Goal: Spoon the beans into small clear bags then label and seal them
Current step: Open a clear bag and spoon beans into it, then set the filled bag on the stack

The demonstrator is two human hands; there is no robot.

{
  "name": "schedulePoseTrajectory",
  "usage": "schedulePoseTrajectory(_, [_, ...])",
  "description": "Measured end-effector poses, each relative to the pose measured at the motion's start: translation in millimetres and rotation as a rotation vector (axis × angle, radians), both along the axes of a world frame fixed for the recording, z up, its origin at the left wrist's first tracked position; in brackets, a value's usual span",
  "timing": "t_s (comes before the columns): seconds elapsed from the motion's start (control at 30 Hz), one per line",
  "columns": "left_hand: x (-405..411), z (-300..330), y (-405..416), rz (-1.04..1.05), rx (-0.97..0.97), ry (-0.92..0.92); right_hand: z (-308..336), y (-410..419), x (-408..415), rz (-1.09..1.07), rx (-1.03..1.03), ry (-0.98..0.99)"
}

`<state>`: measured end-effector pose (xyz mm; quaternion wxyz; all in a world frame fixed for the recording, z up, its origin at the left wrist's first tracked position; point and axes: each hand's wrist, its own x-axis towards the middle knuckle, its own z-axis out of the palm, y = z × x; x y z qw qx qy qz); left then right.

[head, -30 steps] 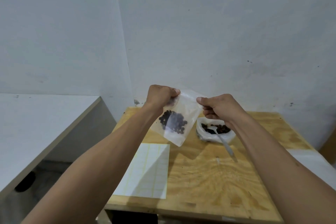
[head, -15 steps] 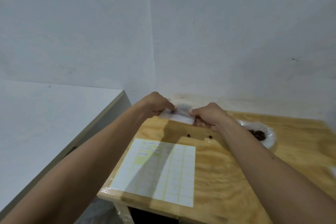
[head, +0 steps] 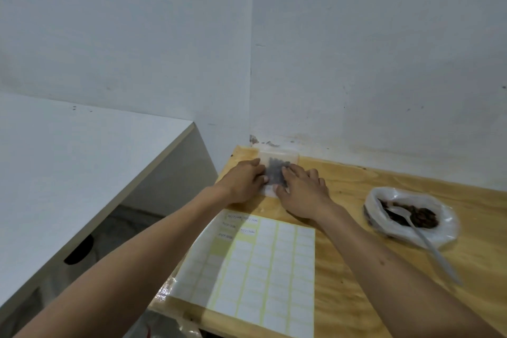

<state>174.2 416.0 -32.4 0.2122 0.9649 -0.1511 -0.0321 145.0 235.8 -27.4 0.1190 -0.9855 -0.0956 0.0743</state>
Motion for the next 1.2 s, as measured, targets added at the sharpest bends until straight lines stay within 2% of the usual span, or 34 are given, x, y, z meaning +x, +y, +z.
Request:
schedulePoseTrajectory(0.23, [0,-3,7,-0.073,0.01,0.077,-3,-1,1,0.028,-0.037,-0.024])
schedulePoseTrajectory(0.33, [-10,2,4,-0.054,0.012,0.067,1,-5,1,0.038,0.025,0.008])
schedulePoseTrajectory(0.43, [-17,8,-1,0.009,-0.022,-0.024,16,-16,-4,0.041,0.203,-0.008])
schedulePoseTrajectory(0.57, [-25,32,-25,0.015,-0.131,-0.206,53,-50,-12,0.016,0.313,-0.162])
schedulePoseTrajectory(0.73, [-45,67,-92,-0.004,-0.355,-0.287,98,-120,-43,-0.101,0.353,-0.315])
schedulePoseTrajectory(0.93, [-84,83,-201,-0.089,-0.569,-0.233,108,-220,-105,-0.314,0.3,-0.311])
schedulePoseTrajectory(1.07, [-116,78,-271,-0.196,-0.521,-0.167,98,-286,-155,-0.462,0.225,-0.262])
schedulePoseTrajectory(1.2, [-145,68,-329,-0.332,-0.345,-0.132,83,-344,-205,-0.625,0.169,-0.222])
